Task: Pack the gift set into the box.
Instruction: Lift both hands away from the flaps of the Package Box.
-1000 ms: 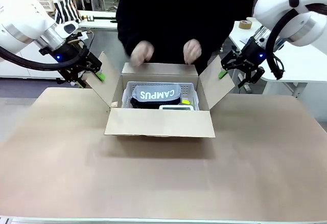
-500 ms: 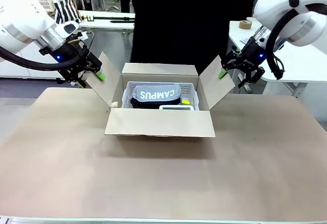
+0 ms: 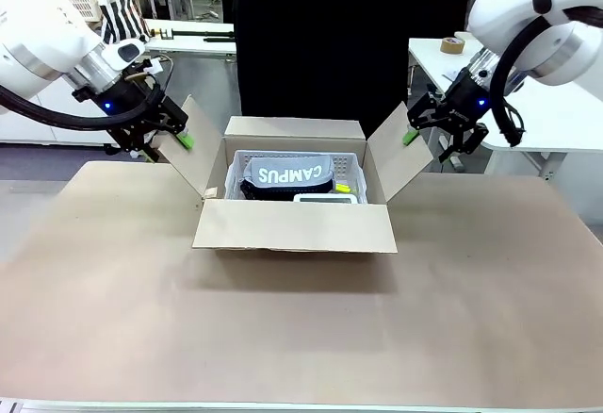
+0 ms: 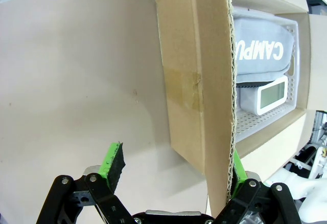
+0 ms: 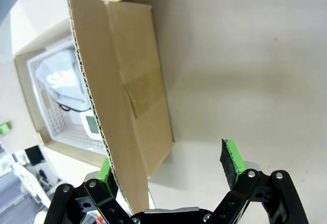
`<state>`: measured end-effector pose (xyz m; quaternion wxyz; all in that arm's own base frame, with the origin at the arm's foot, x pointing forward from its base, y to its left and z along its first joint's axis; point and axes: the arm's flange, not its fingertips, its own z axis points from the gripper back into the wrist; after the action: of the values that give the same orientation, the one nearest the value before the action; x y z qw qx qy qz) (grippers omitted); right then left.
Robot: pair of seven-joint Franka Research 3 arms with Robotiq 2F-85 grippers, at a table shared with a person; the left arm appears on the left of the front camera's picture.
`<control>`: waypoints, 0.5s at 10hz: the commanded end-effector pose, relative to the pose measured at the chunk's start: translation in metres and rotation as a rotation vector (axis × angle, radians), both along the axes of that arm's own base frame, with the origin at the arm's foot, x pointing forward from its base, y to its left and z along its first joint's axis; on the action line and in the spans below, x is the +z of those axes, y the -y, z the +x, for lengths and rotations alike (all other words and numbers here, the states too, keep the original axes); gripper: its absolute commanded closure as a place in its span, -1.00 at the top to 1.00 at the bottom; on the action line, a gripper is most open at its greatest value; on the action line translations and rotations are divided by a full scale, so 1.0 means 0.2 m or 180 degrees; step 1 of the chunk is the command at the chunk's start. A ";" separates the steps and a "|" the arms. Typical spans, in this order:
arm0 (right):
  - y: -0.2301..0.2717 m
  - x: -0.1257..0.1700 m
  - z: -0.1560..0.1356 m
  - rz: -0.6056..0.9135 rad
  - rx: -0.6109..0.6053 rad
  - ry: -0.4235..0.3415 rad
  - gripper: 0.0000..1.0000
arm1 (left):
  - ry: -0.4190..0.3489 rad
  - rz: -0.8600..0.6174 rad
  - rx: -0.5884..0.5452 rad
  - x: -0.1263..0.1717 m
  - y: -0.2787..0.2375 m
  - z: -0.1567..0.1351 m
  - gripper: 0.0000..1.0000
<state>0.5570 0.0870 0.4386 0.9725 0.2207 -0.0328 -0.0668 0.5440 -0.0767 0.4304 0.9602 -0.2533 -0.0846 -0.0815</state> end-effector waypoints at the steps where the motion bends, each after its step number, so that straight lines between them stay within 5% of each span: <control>1: -0.02 0.03 0.00 -0.0047 -0.0040 -0.0032 1.00 | 0.0012 0.0046 0.0015 0.00 0.00 -0.01 1.00; 5: -0.02 0.03 0.00 -0.0047 -0.0040 -0.0032 1.00 | 0.0012 0.0046 0.0015 0.00 0.00 -0.01 1.00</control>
<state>0.5570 0.0870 0.4386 0.9725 0.2207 -0.0327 -0.0669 0.5440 -0.0767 0.4304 0.9602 -0.2533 -0.0846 -0.0815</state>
